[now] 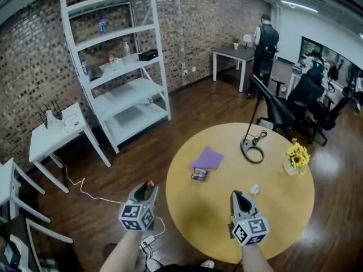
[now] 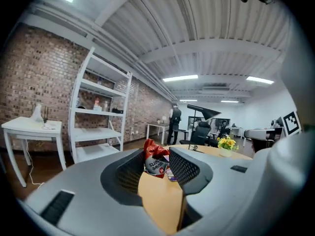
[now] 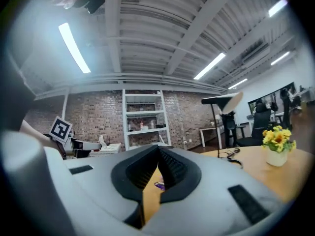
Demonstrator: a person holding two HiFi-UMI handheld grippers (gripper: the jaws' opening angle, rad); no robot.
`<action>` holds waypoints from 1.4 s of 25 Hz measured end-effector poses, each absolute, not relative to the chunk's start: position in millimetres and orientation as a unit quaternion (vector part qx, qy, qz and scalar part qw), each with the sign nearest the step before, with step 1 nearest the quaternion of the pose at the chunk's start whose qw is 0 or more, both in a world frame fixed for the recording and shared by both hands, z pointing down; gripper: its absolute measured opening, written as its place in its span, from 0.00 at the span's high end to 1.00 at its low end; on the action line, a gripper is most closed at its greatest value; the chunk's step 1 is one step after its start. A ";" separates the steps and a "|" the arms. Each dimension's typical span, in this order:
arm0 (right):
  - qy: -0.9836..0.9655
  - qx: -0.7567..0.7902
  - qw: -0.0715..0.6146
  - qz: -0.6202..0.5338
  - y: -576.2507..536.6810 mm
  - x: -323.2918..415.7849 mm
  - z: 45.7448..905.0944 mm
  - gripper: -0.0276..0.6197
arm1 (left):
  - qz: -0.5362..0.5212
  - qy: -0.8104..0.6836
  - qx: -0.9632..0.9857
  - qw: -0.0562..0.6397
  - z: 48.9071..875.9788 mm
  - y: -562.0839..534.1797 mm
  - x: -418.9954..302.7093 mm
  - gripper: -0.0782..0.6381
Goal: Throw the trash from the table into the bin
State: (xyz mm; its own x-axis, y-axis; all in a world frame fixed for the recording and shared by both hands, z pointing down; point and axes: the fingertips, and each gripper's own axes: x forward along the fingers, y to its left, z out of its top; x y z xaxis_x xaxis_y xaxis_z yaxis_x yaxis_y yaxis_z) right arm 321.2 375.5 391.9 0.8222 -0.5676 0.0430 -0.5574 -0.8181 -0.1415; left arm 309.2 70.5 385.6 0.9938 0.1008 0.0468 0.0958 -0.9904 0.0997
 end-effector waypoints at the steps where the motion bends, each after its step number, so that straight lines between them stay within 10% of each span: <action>1: 0.311 -0.948 0.057 -0.035 352.4 320.6 385.1 0.95 | 0.019 0.034 0.998 0.050 382.5 46.9 294.4 0.67; 20: 0.560 -0.828 0.023 -0.025 -58.5 212.3 362.7 0.95 | -0.046 -0.227 0.970 0.067 380.5 -299.8 15.9 0.67; 35: 0.757 -0.651 -0.039 -0.041 -267.4 85.5 391.5 0.95 | -0.060 -0.449 0.887 0.088 408.8 -351.4 -180.4 0.67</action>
